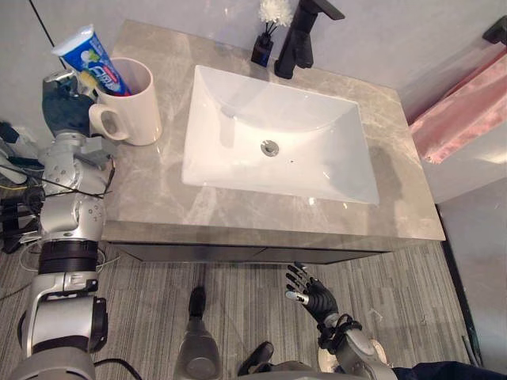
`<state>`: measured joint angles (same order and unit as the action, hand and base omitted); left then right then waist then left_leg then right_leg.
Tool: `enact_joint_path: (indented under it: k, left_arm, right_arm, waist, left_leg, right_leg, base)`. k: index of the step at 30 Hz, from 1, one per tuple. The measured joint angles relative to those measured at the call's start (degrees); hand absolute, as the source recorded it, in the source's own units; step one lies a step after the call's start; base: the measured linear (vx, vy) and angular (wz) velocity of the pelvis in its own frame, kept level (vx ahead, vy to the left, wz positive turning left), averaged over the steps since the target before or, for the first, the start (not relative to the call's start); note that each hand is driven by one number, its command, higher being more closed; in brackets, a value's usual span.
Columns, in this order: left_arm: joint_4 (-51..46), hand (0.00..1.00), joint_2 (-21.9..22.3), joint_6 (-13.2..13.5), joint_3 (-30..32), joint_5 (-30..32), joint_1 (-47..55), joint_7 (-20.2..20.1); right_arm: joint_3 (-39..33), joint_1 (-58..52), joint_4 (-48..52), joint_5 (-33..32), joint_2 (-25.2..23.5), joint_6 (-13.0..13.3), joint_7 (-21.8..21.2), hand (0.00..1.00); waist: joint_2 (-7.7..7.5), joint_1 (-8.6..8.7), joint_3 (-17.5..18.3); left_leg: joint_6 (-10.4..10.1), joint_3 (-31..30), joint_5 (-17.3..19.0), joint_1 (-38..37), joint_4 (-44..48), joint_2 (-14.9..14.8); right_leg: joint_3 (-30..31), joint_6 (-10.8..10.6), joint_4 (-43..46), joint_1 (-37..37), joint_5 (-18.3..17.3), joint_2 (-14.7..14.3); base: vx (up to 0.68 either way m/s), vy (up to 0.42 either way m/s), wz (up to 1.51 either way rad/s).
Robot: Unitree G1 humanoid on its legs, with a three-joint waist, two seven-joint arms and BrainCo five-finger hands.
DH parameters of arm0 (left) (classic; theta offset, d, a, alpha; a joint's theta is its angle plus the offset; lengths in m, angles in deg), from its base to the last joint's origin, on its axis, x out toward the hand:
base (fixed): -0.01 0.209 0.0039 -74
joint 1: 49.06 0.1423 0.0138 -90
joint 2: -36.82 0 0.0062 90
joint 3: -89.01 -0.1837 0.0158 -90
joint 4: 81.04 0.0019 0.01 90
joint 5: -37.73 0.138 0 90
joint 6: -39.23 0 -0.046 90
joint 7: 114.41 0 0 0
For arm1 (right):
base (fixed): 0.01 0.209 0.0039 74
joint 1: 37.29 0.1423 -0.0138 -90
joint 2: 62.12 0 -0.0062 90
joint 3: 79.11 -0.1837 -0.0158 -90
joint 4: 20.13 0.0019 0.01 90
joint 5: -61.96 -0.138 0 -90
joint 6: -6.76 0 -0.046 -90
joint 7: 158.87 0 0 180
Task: Organize washtable
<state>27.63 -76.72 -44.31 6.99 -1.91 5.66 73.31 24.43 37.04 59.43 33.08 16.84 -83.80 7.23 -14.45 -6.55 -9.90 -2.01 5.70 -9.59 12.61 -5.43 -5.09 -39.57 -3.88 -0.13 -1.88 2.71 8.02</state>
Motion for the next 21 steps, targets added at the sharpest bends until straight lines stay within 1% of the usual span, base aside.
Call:
enact_joint_path:
  k: [7, 10, 14, 16, 17, 19, 21]
  left_arm:
    - [2.08, 1.0, 0.0, -0.09, -1.13, -0.09, 0.05, -0.11]
    - [2.17, 1.0, 0.01, -0.09, -1.09, -0.09, 0.41, -0.11]
    - [2.17, 1.0, 0.16, -0.1, -0.61, -0.08, 2.64, -0.23]
    - [2.03, 1.0, 1.34, -0.11, 0.71, -0.07, 5.97, -0.31]
    - [1.54, 1.0, 3.12, -0.11, 2.66, -0.07, 8.74, -0.3]
    - [-1.13, 1.0, 6.59, -0.09, 6.0, -0.05, 14.53, -0.36]
    - [-1.99, 1.0, 8.13, -0.08, 6.8, -0.05, 17.12, -0.48]
  right_arm:
    - [0.79, 0.0, -0.14, 0.0, -0.03, 0.0, -0.04, 0.0]
    - [0.85, 0.04, -0.54, 0.02, -0.08, 0.0, -0.05, 0.0]
    - [0.97, 0.18, -2.31, 0.03, -0.15, -0.02, -0.05, 0.0]
    - [0.96, 0.18, -2.4, 0.04, -0.16, -0.01, -0.05, 0.0]
    - [0.98, 0.41, -2.51, 0.04, -0.18, -0.01, -0.08, 0.0]
    - [0.61, 0.78, -2.79, 0.06, -0.15, -0.01, -0.14, 0.0]
    - [0.49, 0.73, -3.0, 0.14, -0.05, -0.01, -0.15, 0.0]
  waist:
    - [-0.23, 0.01, 0.18]
    - [-0.22, -0.28, 0.23]
    - [0.01, -0.31, 0.41]
    - [0.77, -0.3, 1.4]
    - [1.44, -0.35, 2.08]
    - [3.42, -0.42, 2.82]
    - [4.53, -0.49, 3.42]
  left_leg:
    - [-0.16, -0.57, -0.14, -0.49, 0.01, 0.25]
    - [-0.27, -0.86, -0.21, -0.49, 0.02, 0.4]
    - [-0.33, -1.76, -0.28, -1.13, 0.03, 1.72]
    - [-0.32, -2.14, -0.26, -1.27, 0.03, 2.33]
    - [-0.32, -2.48, -0.26, -1.29, 0.03, 2.65]
    - [-0.06, -3.39, -0.44, -1.76, 0.03, 3.13]
    - [-0.03, -3.86, -0.46, -1.91, 0.02, 3.19]
  right_leg:
    - [-0.05, -0.03, -0.18, -0.85, -0.03, 0.03]
    - [-0.19, -0.1, -0.23, -1.0, -0.1, 0.07]
    - [-1.34, -1.09, -0.96, -2.56, -1.07, 0.62]
    - [-1.51, -1.78, -1.05, -3.02, -1.57, 1.15]
    - [-1.76, -2.04, -1.03, -3.05, -1.86, 1.22]
    - [-3.38, -1.94, -0.89, -3.94, -2.0, 1.3]
    - [-4.35, -1.87, -0.52, -4.27, -2.04, 1.4]
  base:
    - [-0.01, 0.002, 0.04]
    - [-0.02, 0.004, 0.05]
    - [-0.01, 0.009, 0.15]
    - [0.0, 0.028, 0.17]
    - [-0.02, 0.013, 0.19]
    - [-0.03, 0.019, 0.25]
    - [-0.03, 0.022, 0.17]
